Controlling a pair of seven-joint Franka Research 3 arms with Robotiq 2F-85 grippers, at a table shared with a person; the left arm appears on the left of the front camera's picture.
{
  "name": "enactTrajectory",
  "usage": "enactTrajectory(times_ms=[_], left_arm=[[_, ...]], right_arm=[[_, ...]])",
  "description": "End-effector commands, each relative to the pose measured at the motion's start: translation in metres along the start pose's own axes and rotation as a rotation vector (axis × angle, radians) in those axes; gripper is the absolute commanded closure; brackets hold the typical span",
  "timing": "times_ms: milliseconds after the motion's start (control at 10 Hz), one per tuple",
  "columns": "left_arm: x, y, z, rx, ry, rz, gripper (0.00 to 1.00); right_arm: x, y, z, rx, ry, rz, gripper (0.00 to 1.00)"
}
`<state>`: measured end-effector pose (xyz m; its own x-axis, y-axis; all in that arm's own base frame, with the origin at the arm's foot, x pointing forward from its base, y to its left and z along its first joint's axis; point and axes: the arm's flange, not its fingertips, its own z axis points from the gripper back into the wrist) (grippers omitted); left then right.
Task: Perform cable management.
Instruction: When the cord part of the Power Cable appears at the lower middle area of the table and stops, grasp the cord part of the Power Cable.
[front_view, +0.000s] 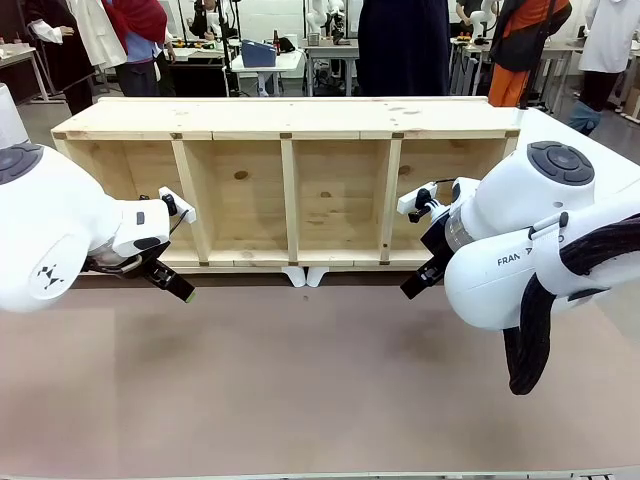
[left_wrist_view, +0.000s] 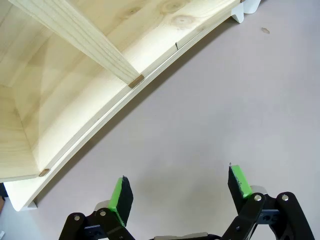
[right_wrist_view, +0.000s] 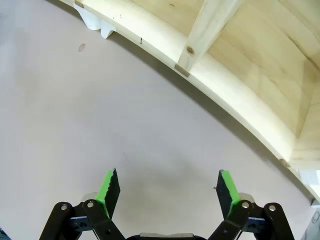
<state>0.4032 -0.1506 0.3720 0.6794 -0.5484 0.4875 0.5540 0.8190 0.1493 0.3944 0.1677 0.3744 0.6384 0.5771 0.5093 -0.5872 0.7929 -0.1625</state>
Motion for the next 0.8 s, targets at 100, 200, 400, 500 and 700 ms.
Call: enactTrajectory(times_ms=[100, 200, 400, 500, 700], left_arm=[[0.000, 0.001, 0.000, -0.001, 0.000, 0.002, 0.00], [0.000, 0.001, 0.000, -0.001, 0.000, 0.002, 0.00], [0.000, 0.000, 0.000, 0.000, 0.000, 0.000, 0.00], [-0.007, -0.004, 0.009, 0.011, -0.006, 0.000, 0.00], [-0.020, -0.012, 0.044, 0.047, -0.029, -0.007, 0.00]], right_arm=[[0.000, 0.000, 0.000, 0.000, 0.000, 0.000, 0.00], [0.000, 0.000, 0.000, 0.000, 0.000, 0.000, 0.00], [0.000, 0.000, 0.000, 0.000, 0.000, 0.000, 0.00], [-0.006, 0.004, 0.010, -0.015, 0.000, -0.009, 0.00], [-0.016, 0.010, 0.043, -0.053, 0.000, -0.051, 0.00]])
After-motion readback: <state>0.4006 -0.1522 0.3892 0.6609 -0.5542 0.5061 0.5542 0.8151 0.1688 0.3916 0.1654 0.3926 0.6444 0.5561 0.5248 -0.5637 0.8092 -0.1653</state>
